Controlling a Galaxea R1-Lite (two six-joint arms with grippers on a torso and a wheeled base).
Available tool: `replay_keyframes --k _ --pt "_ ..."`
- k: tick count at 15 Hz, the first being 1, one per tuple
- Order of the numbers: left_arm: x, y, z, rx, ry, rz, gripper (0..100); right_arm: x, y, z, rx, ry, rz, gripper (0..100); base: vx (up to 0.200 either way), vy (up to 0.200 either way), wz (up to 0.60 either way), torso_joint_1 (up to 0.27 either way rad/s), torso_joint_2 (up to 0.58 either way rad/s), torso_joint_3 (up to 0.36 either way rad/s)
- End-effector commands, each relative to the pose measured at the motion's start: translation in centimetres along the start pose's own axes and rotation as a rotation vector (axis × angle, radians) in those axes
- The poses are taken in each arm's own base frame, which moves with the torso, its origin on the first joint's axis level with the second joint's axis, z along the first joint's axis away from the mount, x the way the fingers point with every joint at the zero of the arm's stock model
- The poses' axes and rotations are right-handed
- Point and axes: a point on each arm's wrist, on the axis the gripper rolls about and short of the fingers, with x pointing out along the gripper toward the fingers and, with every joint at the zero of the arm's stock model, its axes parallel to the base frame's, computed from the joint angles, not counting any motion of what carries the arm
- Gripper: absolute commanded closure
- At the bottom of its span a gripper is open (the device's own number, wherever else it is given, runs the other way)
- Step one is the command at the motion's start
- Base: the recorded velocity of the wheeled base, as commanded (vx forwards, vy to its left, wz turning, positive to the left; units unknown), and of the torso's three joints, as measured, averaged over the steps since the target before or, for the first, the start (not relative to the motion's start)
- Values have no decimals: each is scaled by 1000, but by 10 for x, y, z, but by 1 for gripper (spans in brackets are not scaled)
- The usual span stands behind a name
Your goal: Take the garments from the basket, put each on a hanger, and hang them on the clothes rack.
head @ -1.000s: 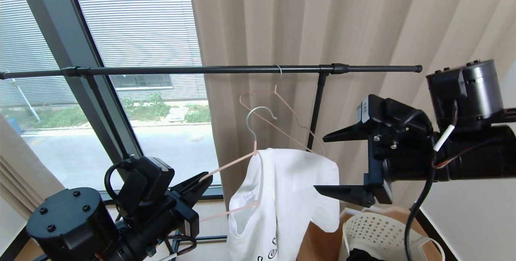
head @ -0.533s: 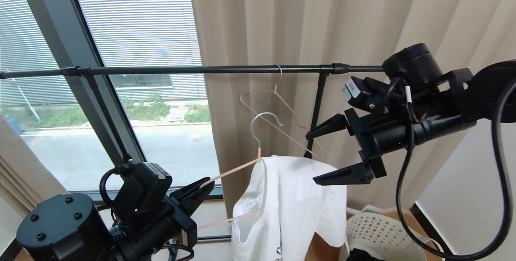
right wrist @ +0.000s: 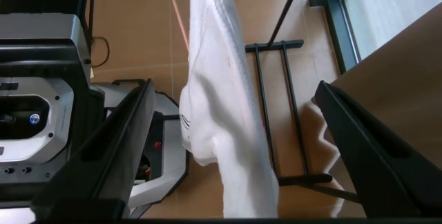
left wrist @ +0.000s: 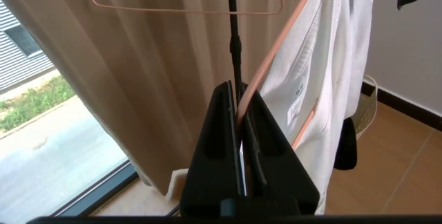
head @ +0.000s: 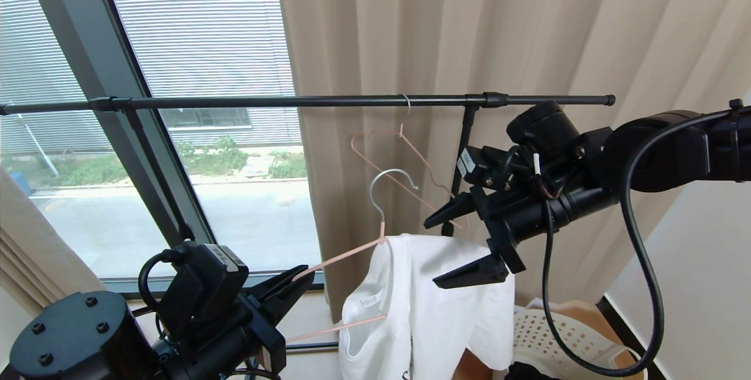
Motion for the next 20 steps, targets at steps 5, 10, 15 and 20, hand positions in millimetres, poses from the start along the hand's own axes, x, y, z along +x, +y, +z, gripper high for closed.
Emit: replay_keyframes --k 5,10,15,20 --pt "1 0 1 2 -5 1 100 14 -9 -10 28 23 19 0 0 0 0 0 0 0" --pt "1 0 1 3 -5 1 100 14 -10 -10 25 22 18 0 0 0 0 0 0 0" --pt "1 0 1 3 -5 -1 100 20 -11 -14 24 32 31 100 0 0 0 0 0 0" --pt "1 0 0 6 0 -1 100 19 -8 -10 15 26 33 100 0 0 0 0 0 0"
